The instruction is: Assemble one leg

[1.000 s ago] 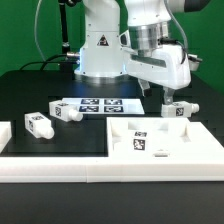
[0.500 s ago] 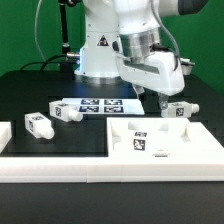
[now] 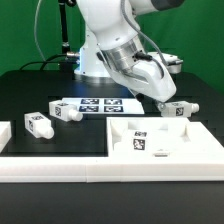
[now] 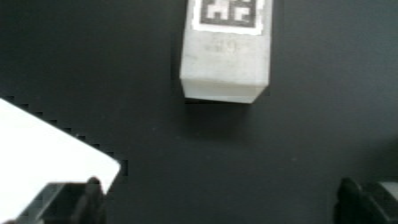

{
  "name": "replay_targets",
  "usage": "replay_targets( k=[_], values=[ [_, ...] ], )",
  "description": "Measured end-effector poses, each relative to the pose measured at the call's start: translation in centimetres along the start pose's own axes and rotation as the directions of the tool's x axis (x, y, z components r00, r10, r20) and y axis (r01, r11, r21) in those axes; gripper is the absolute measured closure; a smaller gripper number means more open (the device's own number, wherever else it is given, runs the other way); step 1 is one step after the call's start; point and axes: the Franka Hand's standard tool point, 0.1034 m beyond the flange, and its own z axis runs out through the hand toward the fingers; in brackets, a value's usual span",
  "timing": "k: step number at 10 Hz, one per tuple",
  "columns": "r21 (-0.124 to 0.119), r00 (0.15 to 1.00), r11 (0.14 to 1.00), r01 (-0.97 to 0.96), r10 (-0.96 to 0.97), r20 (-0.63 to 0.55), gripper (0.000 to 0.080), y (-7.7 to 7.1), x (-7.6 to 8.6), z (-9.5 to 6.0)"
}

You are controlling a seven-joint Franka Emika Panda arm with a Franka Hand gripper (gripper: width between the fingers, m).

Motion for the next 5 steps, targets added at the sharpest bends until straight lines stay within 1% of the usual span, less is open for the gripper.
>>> replay_targets(
  k=[1, 2, 3, 4, 5],
  values=[
    [-0.025, 0.998, 1.0, -0.006, 0.008, 0.056, 0.015, 0.3, -0.6, 0.8],
    [-0.042, 0.995, 0.999, -0.008, 0.012, 0.102, 0.015, 0.1, -1.1, 1.3],
    [-0.056, 0.989, 0.998, -0.001, 0.009, 0.149, 0.015, -0.2, -1.8, 1.6],
    [-0.072, 0.97, 0.997, 0.0, 0.017, 0.242, 0.015, -0.2, -2.4, 1.7],
    [-0.082, 0.955, 0.997, -0.004, 0.028, 0.296, 0.015, -0.4, -2.4, 1.8]
  ],
)
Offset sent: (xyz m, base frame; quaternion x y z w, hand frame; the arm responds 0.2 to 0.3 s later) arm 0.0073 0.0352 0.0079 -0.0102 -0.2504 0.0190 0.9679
